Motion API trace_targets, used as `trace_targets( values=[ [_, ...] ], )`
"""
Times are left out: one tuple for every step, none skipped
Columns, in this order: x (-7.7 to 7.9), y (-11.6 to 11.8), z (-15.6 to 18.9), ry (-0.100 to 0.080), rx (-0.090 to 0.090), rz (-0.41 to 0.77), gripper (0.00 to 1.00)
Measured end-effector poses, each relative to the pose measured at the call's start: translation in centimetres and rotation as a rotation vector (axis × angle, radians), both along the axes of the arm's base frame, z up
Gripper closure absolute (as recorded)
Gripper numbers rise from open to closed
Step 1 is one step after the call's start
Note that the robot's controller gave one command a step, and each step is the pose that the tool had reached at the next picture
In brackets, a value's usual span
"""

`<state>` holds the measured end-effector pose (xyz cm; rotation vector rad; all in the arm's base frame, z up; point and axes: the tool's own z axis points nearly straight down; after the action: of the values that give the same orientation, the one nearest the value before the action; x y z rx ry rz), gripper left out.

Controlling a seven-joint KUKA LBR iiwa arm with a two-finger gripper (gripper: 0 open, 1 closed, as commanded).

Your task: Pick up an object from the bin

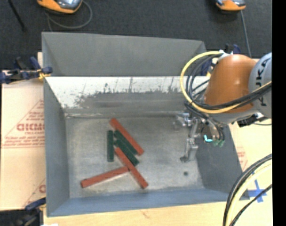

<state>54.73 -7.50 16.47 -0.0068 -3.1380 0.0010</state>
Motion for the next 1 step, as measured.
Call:
trace_targets(
  values=[
    [3.58, 5.16, -4.5, -0.007, 0.003, -0.115, 0.0]
  ],
)
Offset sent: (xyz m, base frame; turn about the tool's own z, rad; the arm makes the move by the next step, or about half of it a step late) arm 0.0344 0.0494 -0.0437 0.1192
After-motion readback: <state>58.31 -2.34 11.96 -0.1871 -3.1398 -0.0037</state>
